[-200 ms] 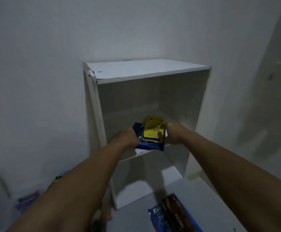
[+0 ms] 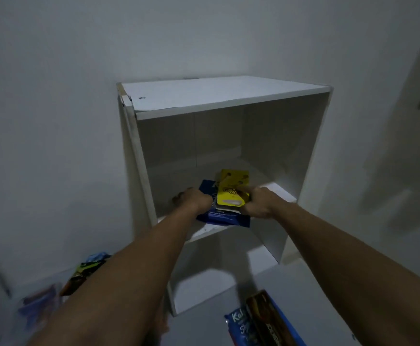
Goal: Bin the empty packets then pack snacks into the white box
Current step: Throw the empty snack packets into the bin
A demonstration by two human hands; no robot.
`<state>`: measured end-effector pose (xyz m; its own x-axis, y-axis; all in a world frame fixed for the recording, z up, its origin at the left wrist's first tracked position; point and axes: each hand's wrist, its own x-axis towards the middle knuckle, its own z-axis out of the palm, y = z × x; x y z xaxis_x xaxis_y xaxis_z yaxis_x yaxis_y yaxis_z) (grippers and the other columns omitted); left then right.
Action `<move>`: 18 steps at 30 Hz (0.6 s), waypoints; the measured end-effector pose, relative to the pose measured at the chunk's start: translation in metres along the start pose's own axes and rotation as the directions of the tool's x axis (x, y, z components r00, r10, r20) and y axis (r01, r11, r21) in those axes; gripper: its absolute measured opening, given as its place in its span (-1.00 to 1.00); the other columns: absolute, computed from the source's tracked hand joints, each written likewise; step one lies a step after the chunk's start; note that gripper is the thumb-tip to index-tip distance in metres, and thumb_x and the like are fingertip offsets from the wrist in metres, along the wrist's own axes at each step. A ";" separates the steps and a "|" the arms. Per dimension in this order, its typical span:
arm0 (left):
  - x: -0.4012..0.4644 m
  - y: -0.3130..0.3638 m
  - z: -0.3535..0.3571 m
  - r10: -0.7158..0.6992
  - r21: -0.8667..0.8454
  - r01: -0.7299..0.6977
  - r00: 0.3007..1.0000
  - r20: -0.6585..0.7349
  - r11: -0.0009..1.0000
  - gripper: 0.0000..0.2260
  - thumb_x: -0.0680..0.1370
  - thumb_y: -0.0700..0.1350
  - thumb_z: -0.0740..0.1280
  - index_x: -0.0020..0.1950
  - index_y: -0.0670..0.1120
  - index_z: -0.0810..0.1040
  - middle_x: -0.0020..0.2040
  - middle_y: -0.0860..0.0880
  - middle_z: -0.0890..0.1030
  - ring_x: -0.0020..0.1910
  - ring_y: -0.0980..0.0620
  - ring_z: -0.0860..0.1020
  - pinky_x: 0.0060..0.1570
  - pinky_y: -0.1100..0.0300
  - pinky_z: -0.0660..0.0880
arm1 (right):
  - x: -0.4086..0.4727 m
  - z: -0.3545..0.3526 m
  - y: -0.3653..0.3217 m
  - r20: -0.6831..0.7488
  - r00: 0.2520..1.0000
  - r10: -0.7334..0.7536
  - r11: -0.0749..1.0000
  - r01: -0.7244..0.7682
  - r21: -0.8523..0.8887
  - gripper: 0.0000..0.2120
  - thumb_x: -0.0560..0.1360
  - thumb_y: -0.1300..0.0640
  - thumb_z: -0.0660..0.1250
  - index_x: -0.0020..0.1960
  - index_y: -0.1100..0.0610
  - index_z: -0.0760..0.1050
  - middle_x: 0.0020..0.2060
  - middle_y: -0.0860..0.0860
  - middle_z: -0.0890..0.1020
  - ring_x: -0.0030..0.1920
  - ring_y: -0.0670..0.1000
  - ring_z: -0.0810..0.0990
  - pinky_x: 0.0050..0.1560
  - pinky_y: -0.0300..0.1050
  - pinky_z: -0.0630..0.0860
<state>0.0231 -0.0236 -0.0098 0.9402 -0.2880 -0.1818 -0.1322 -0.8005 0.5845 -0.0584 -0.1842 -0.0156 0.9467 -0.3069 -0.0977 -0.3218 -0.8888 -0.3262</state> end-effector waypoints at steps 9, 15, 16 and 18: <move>0.025 0.008 0.003 -0.103 -0.556 0.191 0.977 0.186 0.809 -0.85 0.48 -0.41 0.35 0.03 -0.32 0.52 -0.02 -0.23 0.57 0.01 -0.21 0.59 -0.14 0.07 0.52 | 0.022 0.000 -0.001 -0.219 0.929 0.299 0.935 -0.239 0.263 -0.54 0.34 -0.29 0.40 0.00 0.06 0.49 -0.04 0.07 0.61 -0.01 0.14 0.57 -0.06 -0.06 0.49; 0.015 0.013 0.012 -0.013 -0.504 0.124 0.976 0.220 0.854 -0.80 0.48 -0.44 0.31 -0.28 -0.24 0.39 -0.38 -0.13 0.41 -0.46 -0.02 0.40 -0.74 0.41 0.23 | 0.020 -0.011 -0.008 0.041 0.924 0.379 0.662 -0.302 0.686 -0.72 0.24 0.19 0.61 -0.23 0.18 0.51 -0.19 0.11 0.64 -0.19 0.08 0.63 -0.24 -0.11 0.58; 0.016 0.013 0.016 0.003 -0.499 0.103 0.978 0.207 0.860 -0.78 0.47 -0.44 0.32 -0.31 -0.22 0.39 -0.39 -0.14 0.41 -0.49 -0.01 0.39 -0.73 0.42 0.22 | 0.017 -0.012 -0.008 0.083 0.927 0.367 0.613 -0.308 0.728 -0.76 0.28 0.28 0.58 -0.27 0.18 0.50 -0.27 0.09 0.62 -0.28 0.04 0.60 -0.34 -0.16 0.57; 0.015 0.014 0.021 0.023 -0.479 0.074 0.981 0.193 0.875 -0.74 0.46 -0.43 0.33 -0.35 -0.19 0.38 -0.41 -0.13 0.41 -0.52 0.00 0.38 -0.72 0.40 0.21 | 0.010 -0.014 -0.007 0.143 0.928 0.345 0.564 -0.327 0.758 -0.78 0.34 0.36 0.50 -0.29 0.18 0.48 -0.36 0.05 0.58 -0.37 -0.01 0.55 -0.48 -0.23 0.51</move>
<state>0.0288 -0.0497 -0.0210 0.8584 -0.4029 -0.3176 0.1042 -0.4694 0.8768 -0.0472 -0.1853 -0.0014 0.7690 -0.5429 -0.3374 -0.4807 -0.1432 -0.8651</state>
